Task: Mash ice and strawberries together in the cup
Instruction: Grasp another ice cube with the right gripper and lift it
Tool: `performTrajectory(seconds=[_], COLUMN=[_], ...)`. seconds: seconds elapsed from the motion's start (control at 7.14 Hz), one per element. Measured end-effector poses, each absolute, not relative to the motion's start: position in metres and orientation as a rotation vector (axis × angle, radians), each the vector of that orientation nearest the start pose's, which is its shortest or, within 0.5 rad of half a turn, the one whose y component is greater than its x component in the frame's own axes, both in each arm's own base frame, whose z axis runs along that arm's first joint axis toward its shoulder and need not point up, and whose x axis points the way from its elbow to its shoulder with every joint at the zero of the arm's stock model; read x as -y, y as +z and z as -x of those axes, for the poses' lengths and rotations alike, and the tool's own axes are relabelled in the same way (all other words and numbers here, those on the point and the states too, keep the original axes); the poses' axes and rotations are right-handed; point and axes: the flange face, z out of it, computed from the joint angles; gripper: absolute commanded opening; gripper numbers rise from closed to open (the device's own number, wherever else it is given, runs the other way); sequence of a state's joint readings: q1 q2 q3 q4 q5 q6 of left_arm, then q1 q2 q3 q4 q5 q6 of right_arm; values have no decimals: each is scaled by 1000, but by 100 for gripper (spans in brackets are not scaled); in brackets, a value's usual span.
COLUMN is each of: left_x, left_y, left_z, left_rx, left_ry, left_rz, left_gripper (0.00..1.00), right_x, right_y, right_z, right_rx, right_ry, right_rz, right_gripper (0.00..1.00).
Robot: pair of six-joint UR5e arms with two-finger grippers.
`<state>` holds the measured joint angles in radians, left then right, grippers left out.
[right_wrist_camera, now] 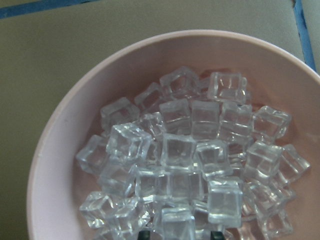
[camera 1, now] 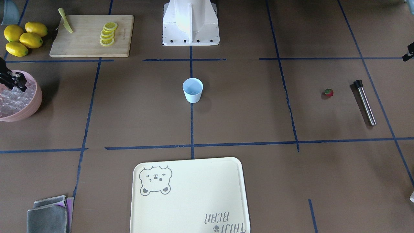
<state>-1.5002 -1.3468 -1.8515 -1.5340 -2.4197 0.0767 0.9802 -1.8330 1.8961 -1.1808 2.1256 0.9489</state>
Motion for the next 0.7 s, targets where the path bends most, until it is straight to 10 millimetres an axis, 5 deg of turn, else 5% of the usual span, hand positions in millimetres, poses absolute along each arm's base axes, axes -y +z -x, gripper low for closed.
performTrajectory(seconds=[0.42,0.7], left_x=[401,401], left_y=[617,617], left_z=[29,29], left_rx=[-864,-864], left_ry=[147,146], left_rz=[-21,-20], left_gripper=[100,100], right_x=[383,382], right_y=[564,502], right_z=[157,146], right_rx=[721,778], right_ry=[189,178], right_rz=[32,-26], right_gripper=[4,14])
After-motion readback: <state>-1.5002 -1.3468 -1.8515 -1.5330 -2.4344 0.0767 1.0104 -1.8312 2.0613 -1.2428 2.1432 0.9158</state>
